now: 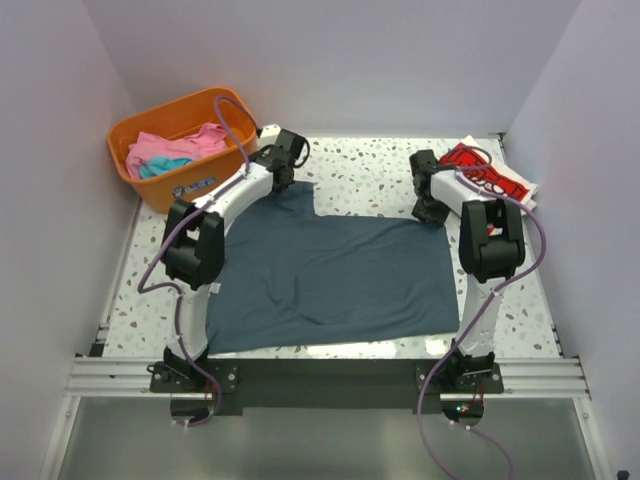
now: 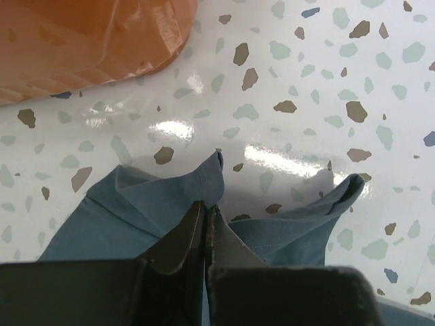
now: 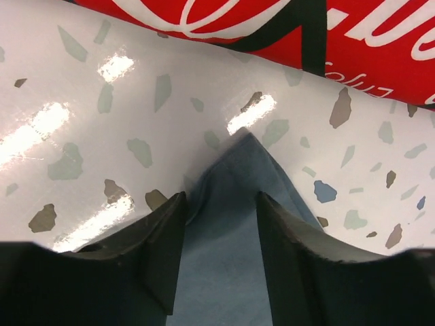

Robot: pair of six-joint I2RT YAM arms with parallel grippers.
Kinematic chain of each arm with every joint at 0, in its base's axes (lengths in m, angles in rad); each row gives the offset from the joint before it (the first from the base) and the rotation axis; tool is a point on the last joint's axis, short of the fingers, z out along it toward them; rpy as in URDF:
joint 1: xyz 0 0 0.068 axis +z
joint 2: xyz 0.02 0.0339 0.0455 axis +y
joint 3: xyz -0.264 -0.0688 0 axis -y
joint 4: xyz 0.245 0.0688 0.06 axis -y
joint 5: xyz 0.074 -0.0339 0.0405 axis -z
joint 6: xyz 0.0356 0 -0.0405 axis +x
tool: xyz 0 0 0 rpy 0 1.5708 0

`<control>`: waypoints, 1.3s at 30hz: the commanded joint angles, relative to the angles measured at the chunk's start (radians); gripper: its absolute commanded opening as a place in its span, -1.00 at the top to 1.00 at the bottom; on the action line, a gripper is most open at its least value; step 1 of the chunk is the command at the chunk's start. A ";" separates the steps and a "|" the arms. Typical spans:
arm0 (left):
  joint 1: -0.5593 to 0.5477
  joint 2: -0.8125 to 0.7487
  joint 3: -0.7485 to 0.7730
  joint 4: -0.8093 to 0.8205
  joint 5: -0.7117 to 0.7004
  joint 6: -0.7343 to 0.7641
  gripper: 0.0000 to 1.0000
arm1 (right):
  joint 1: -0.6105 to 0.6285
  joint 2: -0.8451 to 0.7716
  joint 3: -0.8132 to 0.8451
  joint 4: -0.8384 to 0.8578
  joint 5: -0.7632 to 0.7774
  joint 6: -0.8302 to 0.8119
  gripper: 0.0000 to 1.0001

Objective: Fold and stack the t-shirts
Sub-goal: Fold the tshirt

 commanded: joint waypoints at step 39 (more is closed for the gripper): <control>-0.242 -0.789 -0.680 -0.235 -0.090 -0.344 1.00 | -0.006 -0.505 -0.488 0.252 -0.188 -0.124 1.00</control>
